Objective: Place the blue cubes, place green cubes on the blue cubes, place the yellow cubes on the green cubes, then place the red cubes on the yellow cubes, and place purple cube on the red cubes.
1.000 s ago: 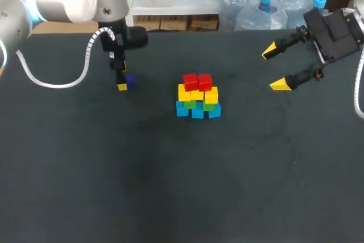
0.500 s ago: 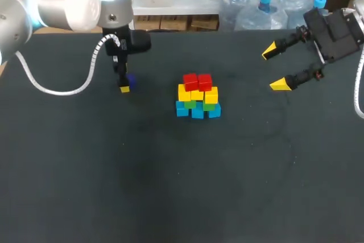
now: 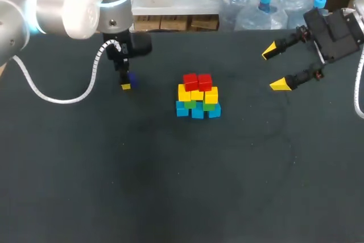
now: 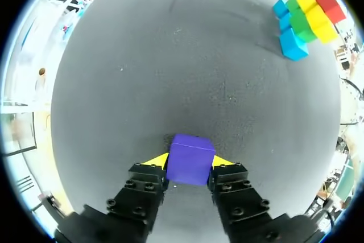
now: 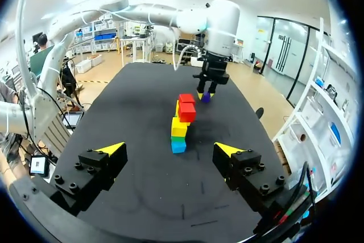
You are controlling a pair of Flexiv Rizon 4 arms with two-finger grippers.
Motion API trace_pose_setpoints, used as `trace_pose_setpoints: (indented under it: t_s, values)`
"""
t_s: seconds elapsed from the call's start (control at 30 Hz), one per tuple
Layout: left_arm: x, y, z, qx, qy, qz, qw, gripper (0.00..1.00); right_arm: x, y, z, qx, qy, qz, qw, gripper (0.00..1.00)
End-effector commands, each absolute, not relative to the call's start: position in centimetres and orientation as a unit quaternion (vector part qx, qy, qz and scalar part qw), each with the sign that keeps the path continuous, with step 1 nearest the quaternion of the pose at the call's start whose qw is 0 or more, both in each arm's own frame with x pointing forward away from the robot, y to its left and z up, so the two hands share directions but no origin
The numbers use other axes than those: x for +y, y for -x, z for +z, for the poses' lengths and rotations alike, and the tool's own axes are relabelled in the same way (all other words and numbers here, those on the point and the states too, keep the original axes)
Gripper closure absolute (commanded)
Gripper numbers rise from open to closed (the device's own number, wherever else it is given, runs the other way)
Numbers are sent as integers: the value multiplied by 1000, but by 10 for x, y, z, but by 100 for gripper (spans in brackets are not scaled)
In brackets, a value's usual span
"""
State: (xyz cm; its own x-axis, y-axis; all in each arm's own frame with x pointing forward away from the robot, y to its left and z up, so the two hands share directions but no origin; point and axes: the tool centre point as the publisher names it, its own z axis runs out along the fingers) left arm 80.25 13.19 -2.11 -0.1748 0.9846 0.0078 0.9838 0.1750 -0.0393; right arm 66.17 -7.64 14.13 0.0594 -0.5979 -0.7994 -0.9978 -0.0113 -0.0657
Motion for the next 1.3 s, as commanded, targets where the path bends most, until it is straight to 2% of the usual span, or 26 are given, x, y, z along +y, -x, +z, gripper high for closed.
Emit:
trace_pose_setpoints:
  t_s: [0.03, 0.4, 0.9, 1.3]
  values:
    - [130, -793, -19, -764, 645, 6, 12, 100, -76, -661, 141, 618, 646, 297, 336, 0]
    - [108, -767, 29, -752, 659, -1, 14, 100, -76, -661, 141, 618, 646, 297, 336, 0]
    - [80, -719, 96, -769, 636, -6, -67, 100, -76, -661, 141, 618, 646, 297, 336, 0]
    - [60, -693, 124, -754, 649, -19, -98, 100, -76, -661, 141, 618, 646, 297, 336, 0]
